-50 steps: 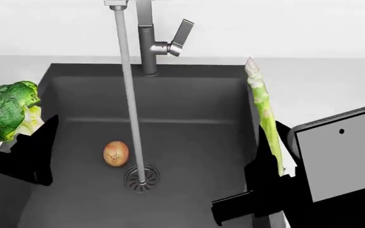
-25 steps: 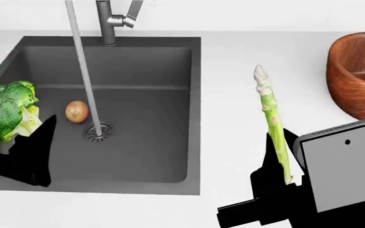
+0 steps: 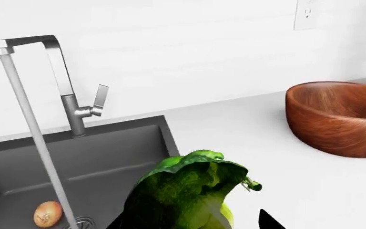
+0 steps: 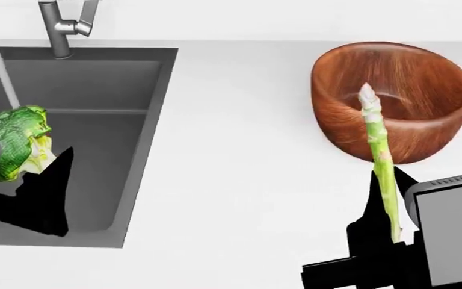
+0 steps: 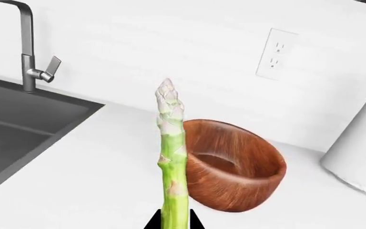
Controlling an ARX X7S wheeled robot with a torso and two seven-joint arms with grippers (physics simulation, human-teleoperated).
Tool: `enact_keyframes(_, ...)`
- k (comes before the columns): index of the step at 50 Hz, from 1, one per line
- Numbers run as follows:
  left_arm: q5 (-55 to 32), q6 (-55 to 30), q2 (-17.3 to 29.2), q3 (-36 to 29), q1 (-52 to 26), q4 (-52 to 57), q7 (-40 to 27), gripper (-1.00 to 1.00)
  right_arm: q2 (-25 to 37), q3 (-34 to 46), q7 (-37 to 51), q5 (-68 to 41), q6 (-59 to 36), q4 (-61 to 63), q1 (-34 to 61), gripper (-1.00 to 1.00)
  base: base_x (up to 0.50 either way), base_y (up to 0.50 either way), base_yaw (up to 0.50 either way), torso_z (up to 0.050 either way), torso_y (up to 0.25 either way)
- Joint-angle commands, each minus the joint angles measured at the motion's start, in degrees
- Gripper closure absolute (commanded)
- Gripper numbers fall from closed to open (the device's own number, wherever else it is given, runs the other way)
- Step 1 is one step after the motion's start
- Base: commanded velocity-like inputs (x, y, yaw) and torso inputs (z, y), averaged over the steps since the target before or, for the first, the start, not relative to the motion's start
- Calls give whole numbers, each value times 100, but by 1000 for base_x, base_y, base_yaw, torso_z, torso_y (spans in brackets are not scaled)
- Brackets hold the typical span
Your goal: Pick the broccolis and asparaguss from the sink and place them in one bowl. Place the onion in the other bowl. Then turn off the sink faucet.
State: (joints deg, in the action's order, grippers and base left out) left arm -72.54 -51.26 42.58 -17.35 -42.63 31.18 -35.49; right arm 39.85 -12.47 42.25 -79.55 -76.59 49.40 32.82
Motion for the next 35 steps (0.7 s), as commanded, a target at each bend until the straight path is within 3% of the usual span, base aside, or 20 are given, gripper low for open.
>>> enact_keyframes(1, -6, 159, -66, 52, -6, -34, 1, 100, 319, -258, 343, -551, -30, -15, 16, 100, 35, -500, 0, 0, 0)
enact_keyframes(35, 122, 241, -73, 29, -88, -249, 81, 100, 213, -35, -298, 380, 413, -78, -373, 100, 97, -483, 0, 0, 0)
